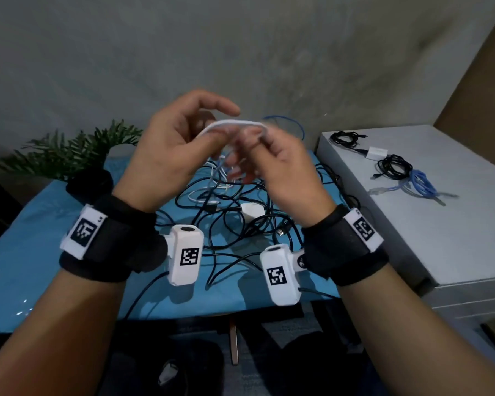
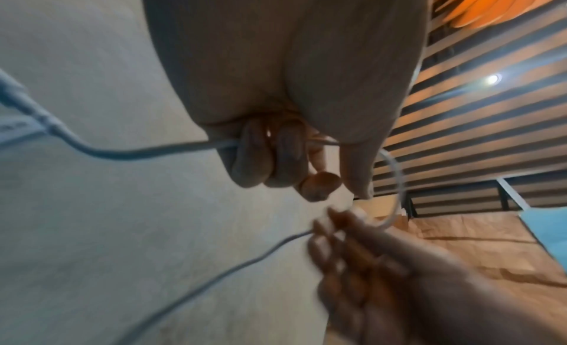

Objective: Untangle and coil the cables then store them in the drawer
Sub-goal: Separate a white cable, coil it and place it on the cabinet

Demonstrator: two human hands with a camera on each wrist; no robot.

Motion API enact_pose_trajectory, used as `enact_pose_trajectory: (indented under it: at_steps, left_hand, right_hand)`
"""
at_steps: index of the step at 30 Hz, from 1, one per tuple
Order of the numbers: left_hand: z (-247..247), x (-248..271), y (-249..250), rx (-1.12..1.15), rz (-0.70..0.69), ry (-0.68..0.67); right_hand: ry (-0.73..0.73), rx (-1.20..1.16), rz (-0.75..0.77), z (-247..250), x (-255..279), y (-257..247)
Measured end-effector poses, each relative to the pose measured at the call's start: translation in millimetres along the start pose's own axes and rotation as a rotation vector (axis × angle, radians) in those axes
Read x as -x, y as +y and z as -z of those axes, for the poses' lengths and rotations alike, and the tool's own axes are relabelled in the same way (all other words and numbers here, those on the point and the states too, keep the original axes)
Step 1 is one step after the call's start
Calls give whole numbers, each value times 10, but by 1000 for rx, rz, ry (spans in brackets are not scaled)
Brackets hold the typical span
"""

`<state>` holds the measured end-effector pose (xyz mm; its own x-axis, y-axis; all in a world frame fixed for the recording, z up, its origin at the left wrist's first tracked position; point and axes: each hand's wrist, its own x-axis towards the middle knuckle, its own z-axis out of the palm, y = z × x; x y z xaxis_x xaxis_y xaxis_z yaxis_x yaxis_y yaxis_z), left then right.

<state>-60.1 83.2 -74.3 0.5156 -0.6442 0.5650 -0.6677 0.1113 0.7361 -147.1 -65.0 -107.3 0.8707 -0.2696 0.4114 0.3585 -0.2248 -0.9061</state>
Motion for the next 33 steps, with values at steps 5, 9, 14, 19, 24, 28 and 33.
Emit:
enact_pose_trajectory:
  at_steps: [5, 9, 14, 19, 24, 28, 33]
  left_hand:
    - [0, 26, -170, -78, 190, -190]
    - [-177, 71, -189, -186, 152, -216]
    - [-147, -3, -157, 9, 164, 118]
    - [-121, -29, -62, 223, 82, 234]
    - [-66, -56, 16, 430, 47, 252]
    - [67, -65, 101, 528, -10, 292]
    - [282, -67, 160, 646, -77, 319]
  right_hand:
    - [95, 78, 487, 124, 17, -415]
    - [-11, 194, 561, 115, 108, -553]
    - [38, 78, 187, 82, 19, -340]
    - [-160, 310, -225, -127, -36, 331]
    - [-317, 405, -376, -312, 34, 886]
    - [-325, 390, -447, -216, -61, 1028]
    - [-93, 374, -450, 105, -223, 1144]
